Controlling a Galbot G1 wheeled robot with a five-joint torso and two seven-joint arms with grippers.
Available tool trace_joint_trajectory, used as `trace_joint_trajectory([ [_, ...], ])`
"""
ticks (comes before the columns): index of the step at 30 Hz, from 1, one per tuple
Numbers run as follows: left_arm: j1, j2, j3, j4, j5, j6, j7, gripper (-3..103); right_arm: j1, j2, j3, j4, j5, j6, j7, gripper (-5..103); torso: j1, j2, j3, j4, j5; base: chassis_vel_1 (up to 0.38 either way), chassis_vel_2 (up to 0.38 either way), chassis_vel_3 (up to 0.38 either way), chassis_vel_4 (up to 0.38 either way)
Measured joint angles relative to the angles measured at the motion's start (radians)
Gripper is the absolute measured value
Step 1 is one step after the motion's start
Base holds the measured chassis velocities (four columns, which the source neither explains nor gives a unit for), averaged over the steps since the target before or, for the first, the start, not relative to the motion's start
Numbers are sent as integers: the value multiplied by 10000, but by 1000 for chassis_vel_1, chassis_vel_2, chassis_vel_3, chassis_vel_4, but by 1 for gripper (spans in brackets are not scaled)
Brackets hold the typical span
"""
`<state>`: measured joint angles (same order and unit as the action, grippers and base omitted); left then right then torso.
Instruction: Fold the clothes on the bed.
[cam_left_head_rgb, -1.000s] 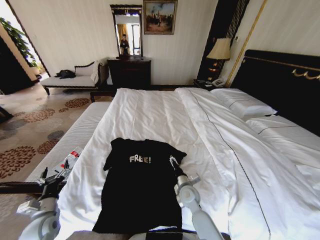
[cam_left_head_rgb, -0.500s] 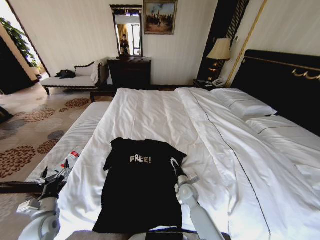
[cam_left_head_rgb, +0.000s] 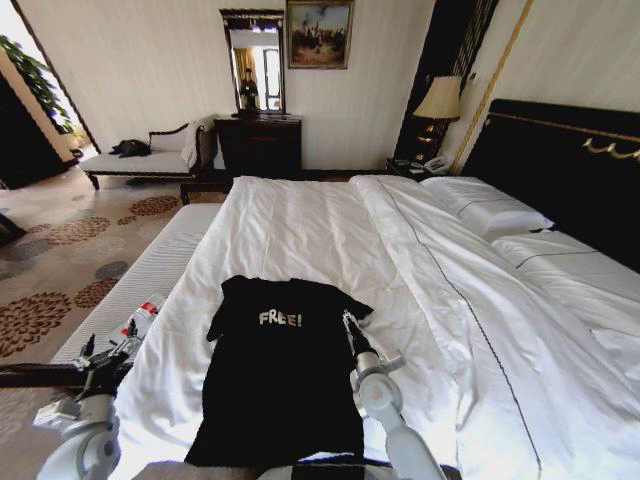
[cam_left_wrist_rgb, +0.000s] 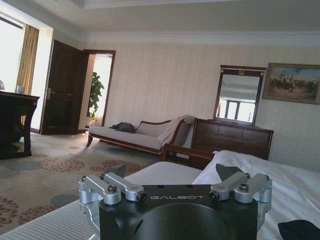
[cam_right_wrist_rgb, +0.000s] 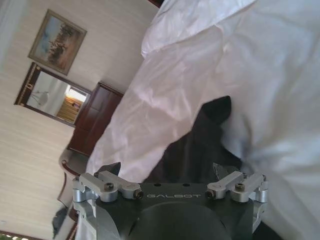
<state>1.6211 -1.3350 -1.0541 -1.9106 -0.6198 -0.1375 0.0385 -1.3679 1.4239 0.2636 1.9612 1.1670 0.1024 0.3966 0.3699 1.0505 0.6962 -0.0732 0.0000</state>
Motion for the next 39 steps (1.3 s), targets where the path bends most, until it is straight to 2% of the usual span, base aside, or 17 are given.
trace_joint_trajectory([
  [4, 1, -26, 29, -11, 31, 0, 0, 100, -144, -62, 89, 455, 50, 9, 62, 100, 0, 0, 0, 0, -1, 0, 0, 0, 0],
  [12, 29, 9, 18, -69, 34, 8, 1, 100, -124, -112, 228, 10, -213, 131, 80, 100, 0, 0, 0, 1, 0, 0, 0, 0, 0],
  [17, -351, 483, 124, 479, -12, 218, -16, 100, -174, -79, 188, -41, -472, 151, 53, 100, 0, 0, 0, 1, 0, 0, 0, 0, 0],
  [18, -608, 809, 334, 837, -299, 494, -72, 100, -182, -57, 171, -16, -555, 155, 51, 100, 0, 0, 0, 1, 2, 0, 0, 0, 0],
  [22, -860, 1150, 781, 1245, -870, 1047, -165, 100, -202, -35, 163, 9, -635, 157, 50, 100, 1, 0, 1, 0, -2, 0, 0, 0, 0],
  [25, -1285, 1465, 1429, 1839, -1387, 1863, -339, 100, -285, -34, 180, 57, -676, 157, 62, 100, 0, -1, 1, 0, -2, 0, 0, 0, 0],
  [32, -1596, 1854, 2118, 2254, -1562, 2669, -354, 100, -364, -70, 241, 75, -703, 157, 176, 100, 0, 0, 1, 0, 0, 0, 0, 0, 0],
  [33, -1592, 1900, 2193, 2265, -1544, 2731, -305, 100, -364, -68, 241, 67, -709, 157, 188, 100, 1, 0, 1, 0, -1, 0, 0, 0, 0],
  [36, -1450, 2145, 2637, 2126, -519, 2461, 230, 100, -338, -18, 222, -18, -753, 149, 240, 100, 0, 0, 1, 1, -1, 0, 0, 0, 0],
  [38, -1413, 2179, 2706, 2036, -343, 2383, 331, 100, -332, -12, 211, -34, -763, 147, 244, 100, 1, 0, 1, 2, 0, 0, 0, 0, 0],
  [39, -1303, 2307, 2934, 1704, 257, 2149, 593, 100, -311, 19, 167, -99, -817, 143, 251, 100, 0, -1, 1, 2, 1, 0, 0, 0, 0],
])
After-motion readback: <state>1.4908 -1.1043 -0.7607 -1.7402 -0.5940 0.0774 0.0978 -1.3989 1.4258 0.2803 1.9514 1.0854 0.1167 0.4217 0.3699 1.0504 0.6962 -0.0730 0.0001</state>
